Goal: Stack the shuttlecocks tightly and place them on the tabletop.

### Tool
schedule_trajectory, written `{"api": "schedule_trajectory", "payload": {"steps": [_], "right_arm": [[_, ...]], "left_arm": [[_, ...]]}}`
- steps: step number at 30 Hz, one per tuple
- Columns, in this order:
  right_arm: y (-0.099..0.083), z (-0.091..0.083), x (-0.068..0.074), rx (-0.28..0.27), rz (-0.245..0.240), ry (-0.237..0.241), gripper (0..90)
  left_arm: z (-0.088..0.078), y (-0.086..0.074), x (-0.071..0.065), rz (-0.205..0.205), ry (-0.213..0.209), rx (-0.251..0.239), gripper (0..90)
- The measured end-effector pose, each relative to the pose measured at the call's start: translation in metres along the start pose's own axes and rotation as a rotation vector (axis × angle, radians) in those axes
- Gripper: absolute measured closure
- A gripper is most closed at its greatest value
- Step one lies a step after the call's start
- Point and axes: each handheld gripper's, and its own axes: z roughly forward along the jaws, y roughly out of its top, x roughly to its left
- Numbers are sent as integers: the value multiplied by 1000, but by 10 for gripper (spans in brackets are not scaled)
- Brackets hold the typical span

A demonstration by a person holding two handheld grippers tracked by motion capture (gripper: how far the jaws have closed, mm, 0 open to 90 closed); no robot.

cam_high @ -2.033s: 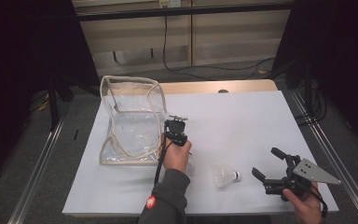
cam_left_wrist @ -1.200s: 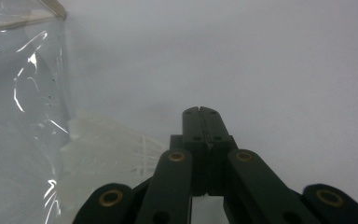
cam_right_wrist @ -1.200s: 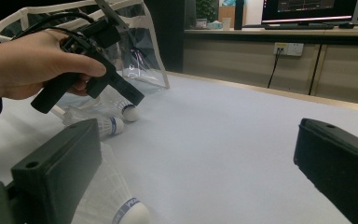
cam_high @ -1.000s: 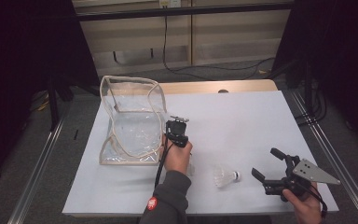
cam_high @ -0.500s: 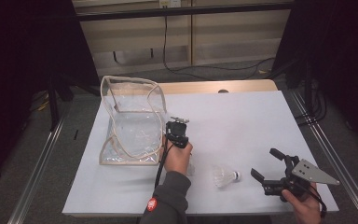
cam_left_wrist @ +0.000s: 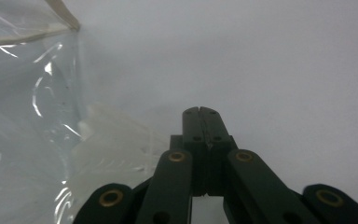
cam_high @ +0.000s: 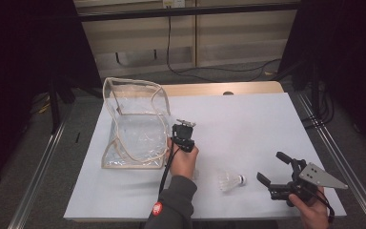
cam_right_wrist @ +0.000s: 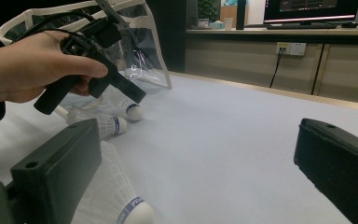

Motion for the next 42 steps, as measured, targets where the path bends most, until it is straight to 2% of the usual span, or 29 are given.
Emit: {"api": "schedule_trajectory", "payload": {"steps": [10, 15, 19, 26, 27, 29, 31, 32, 38, 42], "right_arm": [[0, 1, 1, 0, -4, 6, 1], [-1, 0, 2, 1, -3, 8, 1], [-1, 0, 1, -1, -3, 6, 1], [-1, 0, 1, 1, -8, 5, 1], [-1, 1, 1, 0, -7, 6, 2], [-1, 1, 2, -2, -5, 7, 1], [0, 1, 2, -1, -3, 9, 1], [0, 1, 2, -2, -1, 8, 1], [0, 0, 0, -1, -2, 7, 1], [0, -1, 0, -4, 3, 6, 1]], "left_arm": [[-3, -3, 2, -10, 10, 33, 900], [-3, -3, 3, 2, 42, 26, 900], [-2, -4, 2, -8, 28, 40, 900], [-1, -3, 1, -10, 15, 20, 900], [0, -2, 1, -2, 8, 16, 900], [1, -1, -1, -12, -2, 4, 900], [4, 0, -3, -17, -36, 12, 900], [6, 0, -4, -5, -34, 13, 900], [10, 1, -8, 3, -31, 8, 900], [2, 2, -5, 11, -13, -30, 900]]}}
